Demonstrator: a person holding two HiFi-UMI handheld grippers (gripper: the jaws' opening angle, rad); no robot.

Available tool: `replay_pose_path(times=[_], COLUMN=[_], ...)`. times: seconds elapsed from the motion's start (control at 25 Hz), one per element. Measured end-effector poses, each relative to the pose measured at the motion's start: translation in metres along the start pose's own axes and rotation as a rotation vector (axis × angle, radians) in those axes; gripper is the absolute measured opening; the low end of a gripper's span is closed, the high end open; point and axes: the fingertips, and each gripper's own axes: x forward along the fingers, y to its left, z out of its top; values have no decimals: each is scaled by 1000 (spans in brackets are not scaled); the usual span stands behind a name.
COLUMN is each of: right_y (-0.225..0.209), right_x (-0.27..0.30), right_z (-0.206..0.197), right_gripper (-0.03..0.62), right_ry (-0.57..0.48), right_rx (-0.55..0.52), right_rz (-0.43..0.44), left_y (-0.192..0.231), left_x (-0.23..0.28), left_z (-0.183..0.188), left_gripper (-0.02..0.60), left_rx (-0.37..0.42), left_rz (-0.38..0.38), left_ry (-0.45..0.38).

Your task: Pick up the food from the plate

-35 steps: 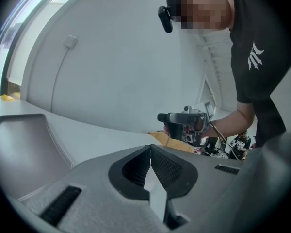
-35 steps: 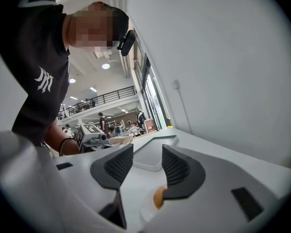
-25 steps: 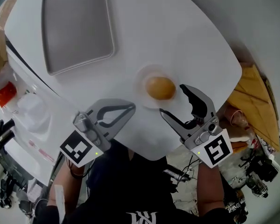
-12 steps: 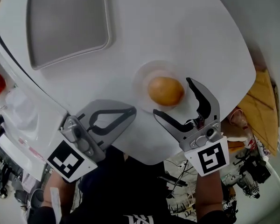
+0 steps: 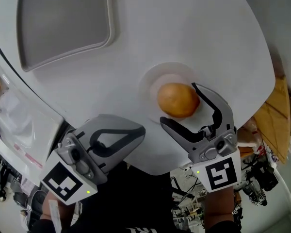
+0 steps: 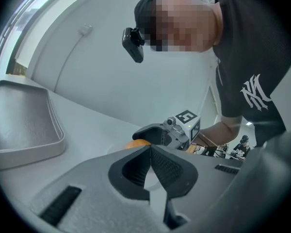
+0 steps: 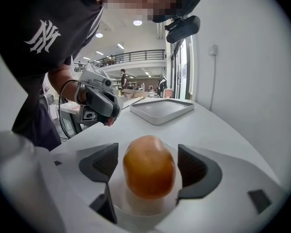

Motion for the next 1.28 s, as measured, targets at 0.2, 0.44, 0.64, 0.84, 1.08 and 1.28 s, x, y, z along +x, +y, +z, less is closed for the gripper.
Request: replay_pose_path(times=[0.2, 0.44, 0.64, 0.84, 1.08, 1.28], right_y=[-2, -3, -9, -11, -3, -3], right_x=[1, 5, 0, -2, -1, -10], right_z=[-6, -9, -12, -13, -9, 7], right_gripper=[365, 364, 360, 356, 353, 353], right_ry=[22, 40, 43, 38, 30, 3], right_rx=[-28, -45, -44, -30, -10, 0], right_rz=[-2, -1, -2, -9, -13, -44], left_y=[-2, -3, -5, -7, -12, -21], left_x=[1, 1, 6, 7, -2, -8], left_z=[-4, -8, -3, -6, -15, -8], left_gripper=[5, 5, 5, 5, 5, 5], left_rx=[-26, -35, -37, -33, -39, -9], left_rz=[-12, -20, -16, -17, -22, -33], left_ry=[-11, -13, -16, -10, -2, -5])
